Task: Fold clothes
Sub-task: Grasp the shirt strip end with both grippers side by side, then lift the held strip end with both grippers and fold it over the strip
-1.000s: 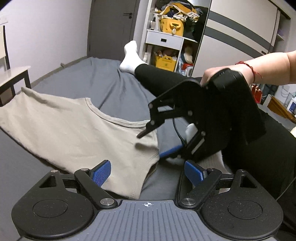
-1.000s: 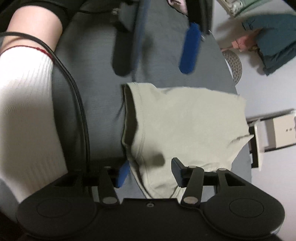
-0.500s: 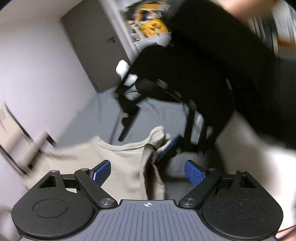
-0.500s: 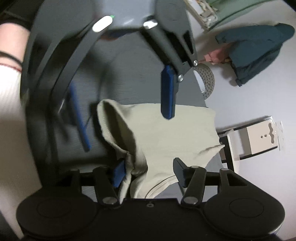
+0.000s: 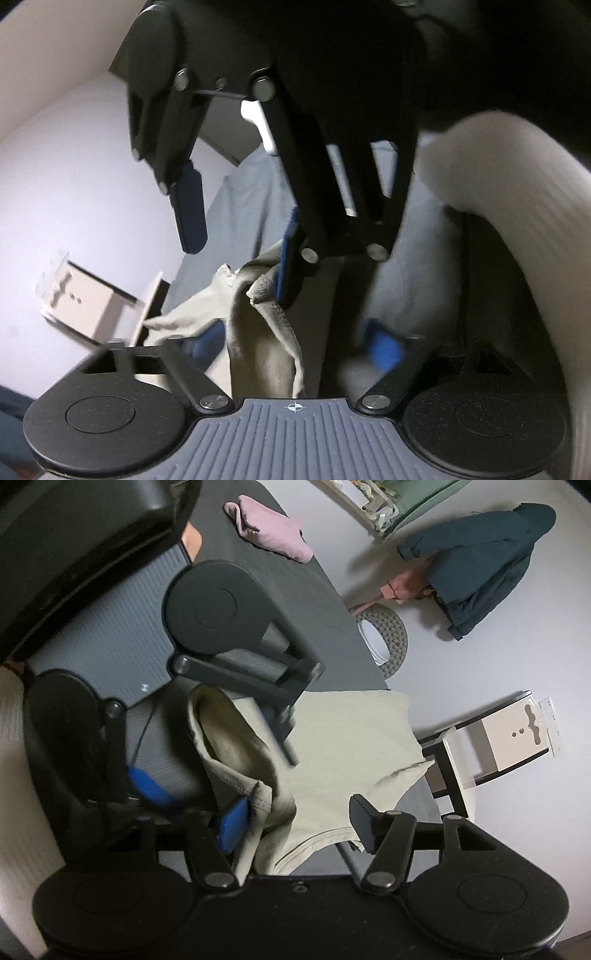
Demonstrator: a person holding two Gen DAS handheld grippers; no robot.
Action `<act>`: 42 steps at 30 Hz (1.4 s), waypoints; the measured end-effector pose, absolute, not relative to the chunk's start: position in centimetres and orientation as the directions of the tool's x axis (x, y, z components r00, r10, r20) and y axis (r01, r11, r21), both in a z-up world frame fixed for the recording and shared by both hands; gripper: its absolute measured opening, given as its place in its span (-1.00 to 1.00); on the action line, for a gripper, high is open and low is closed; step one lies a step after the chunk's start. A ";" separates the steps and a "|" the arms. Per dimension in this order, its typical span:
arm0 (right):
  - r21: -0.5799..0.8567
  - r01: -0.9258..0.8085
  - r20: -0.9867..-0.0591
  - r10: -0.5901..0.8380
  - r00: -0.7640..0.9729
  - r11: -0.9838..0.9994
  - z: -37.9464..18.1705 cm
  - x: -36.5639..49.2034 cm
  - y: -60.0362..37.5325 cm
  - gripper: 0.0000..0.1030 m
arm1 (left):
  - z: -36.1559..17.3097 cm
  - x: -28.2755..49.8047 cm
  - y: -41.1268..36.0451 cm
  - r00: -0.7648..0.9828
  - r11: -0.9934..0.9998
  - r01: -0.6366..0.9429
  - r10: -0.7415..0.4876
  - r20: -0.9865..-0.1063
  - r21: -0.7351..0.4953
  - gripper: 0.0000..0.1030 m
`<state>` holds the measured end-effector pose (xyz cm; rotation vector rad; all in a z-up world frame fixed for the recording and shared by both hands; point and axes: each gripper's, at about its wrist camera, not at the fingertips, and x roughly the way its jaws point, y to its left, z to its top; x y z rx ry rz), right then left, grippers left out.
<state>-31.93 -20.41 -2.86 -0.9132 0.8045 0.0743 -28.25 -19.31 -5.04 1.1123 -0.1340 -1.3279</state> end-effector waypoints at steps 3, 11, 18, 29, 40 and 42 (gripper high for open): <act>-0.671 -0.395 -0.661 -0.264 0.703 0.627 -3.2 -32.1 -20.4 0.23 | -4.7 -27.6 -20.0 0.340 -0.122 0.720 -0.797 -0.499 0.684 -0.42; -0.681 -0.432 -0.675 -0.277 0.684 0.592 -4.9 -32.3 -20.1 0.38 | -2.6 -26.2 -20.2 0.336 -0.030 0.791 -0.814 -0.474 0.612 -0.69; -0.793 -0.414 -0.587 -0.376 0.717 0.447 -7.5 -31.8 -19.9 -0.50 | -2.8 -26.4 -18.0 0.376 -0.026 0.708 -0.831 -0.409 0.705 -0.68; -0.821 -0.405 -0.552 -0.377 0.744 0.403 -6.7 -32.5 -19.5 -0.77 | -4.1 -27.3 -18.3 0.429 -0.019 0.608 -0.834 -0.348 0.794 0.68; -0.836 -0.365 -0.521 -0.384 0.763 0.410 -6.0 -32.3 -19.4 -0.77 | -3.0 -25.6 -19.6 0.463 0.019 0.662 -0.796 -0.389 0.749 -0.85; -0.845 -0.358 -0.509 -0.391 0.767 0.399 -6.1 -32.3 -19.3 -0.77 | -2.3 -25.6 -19.8 0.467 0.043 0.659 -0.806 -0.364 0.751 -0.88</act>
